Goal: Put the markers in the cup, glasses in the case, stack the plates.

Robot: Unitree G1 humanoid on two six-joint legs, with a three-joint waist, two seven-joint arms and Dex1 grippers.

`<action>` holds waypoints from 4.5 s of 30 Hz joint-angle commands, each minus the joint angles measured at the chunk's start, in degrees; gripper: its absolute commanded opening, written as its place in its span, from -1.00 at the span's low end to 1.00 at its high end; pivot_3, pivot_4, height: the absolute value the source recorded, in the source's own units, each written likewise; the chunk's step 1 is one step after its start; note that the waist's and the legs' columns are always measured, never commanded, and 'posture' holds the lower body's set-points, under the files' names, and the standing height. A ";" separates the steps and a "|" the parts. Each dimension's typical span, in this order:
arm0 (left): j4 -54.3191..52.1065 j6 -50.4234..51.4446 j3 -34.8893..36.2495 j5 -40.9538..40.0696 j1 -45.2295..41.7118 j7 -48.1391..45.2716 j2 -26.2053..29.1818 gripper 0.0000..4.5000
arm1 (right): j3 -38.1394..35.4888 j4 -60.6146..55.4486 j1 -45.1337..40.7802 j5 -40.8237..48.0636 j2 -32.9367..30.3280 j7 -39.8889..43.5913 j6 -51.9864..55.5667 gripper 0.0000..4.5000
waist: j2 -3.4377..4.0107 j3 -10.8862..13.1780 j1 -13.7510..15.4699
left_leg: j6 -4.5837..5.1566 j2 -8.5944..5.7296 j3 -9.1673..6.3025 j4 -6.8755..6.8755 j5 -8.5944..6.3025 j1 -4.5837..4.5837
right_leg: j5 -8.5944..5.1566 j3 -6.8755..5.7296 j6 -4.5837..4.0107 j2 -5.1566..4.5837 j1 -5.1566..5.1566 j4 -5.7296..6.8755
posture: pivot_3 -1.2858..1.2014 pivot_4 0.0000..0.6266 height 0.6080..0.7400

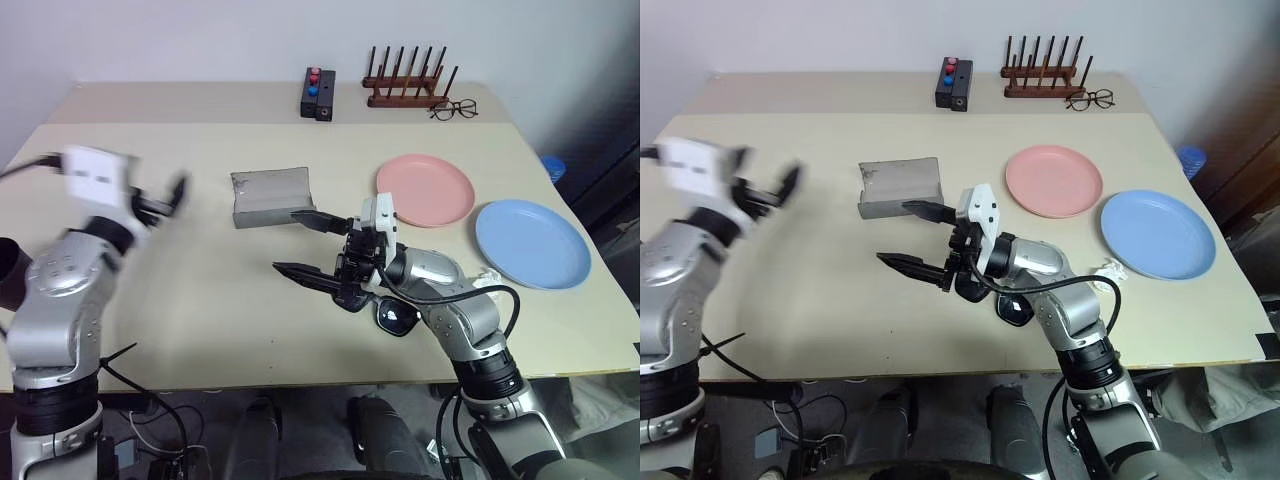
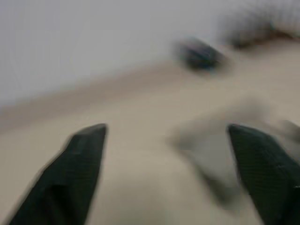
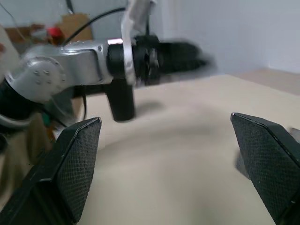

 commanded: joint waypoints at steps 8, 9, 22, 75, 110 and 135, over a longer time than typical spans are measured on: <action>39.89 -0.33 -21.43 8.63 -28.57 -20.94 0.68 0.98 | -4.08 -2.61 -2.18 -3.47 -14.47 6.16 -0.84 1.00 | 0.06 0.05 0.53 | 0.02 -0.04 0.00 0.04 0.01 -0.08 | -0.02 -0.01 0.03 0.00 0.00 -0.05 | 0.03 -0.52 0.98; 44.37 -1.50 -22.51 9.39 -31.24 -23.29 -0.26 0.98 | -4.47 -3.56 -1.69 -3.42 -15.77 6.35 -0.56 1.00 | 0.08 0.07 0.38 | 0.03 -0.03 0.00 0.03 0.00 -0.09 | -0.02 -0.01 0.04 0.00 0.00 -0.09 | 0.03 -0.52 0.98; 70.49 -16.25 -32.23 21.83 -43.09 -44.73 -4.85 0.19 | -7.11 -14.38 6.86 -2.78 -25.14 6.95 3.18 1.00 | 0.11 0.12 0.11 | 0.19 -0.03 0.00 -0.05 -0.10 -0.15 | -0.16 0.00 0.27 -0.01 -0.10 -0.02 | 0.03 -0.52 0.98; -4.23 -3.58 -8.65 -1.21 7.81 -44.67 15.88 0.28 | -1.67 -15.81 13.04 -13.79 -33.31 2.82 13.92 1.00 | 0.24 0.17 0.24 | 0.25 0.00 0.08 0.17 -0.13 -0.06 | -0.22 0.07 0.01 -0.04 -0.04 0.09 | 0.03 -0.52 0.98; -13.34 0.22 -7.67 -8.04 14.91 -35.06 16.16 0.31 | 8.79 -17.21 1.80 -28.09 -32.21 -6.18 22.71 -0.99 | 0.23 0.16 0.12 | 0.24 0.00 0.12 0.22 -0.13 -0.07 | -0.17 0.07 -0.08 -0.09 -0.04 0.04 | 0.03 -0.52 0.98; -5.73 1.35 14.94 -16.60 17.04 -32.93 17.60 0.31 | 13.59 -14.22 -15.92 -21.61 -12.79 -2.42 24.32 -0.99 | 0.23 0.16 -0.05 | 0.24 0.00 0.11 0.18 -0.13 -0.07 | -0.15 0.06 -0.09 -0.08 -0.05 0.03 | 0.03 -0.52 0.98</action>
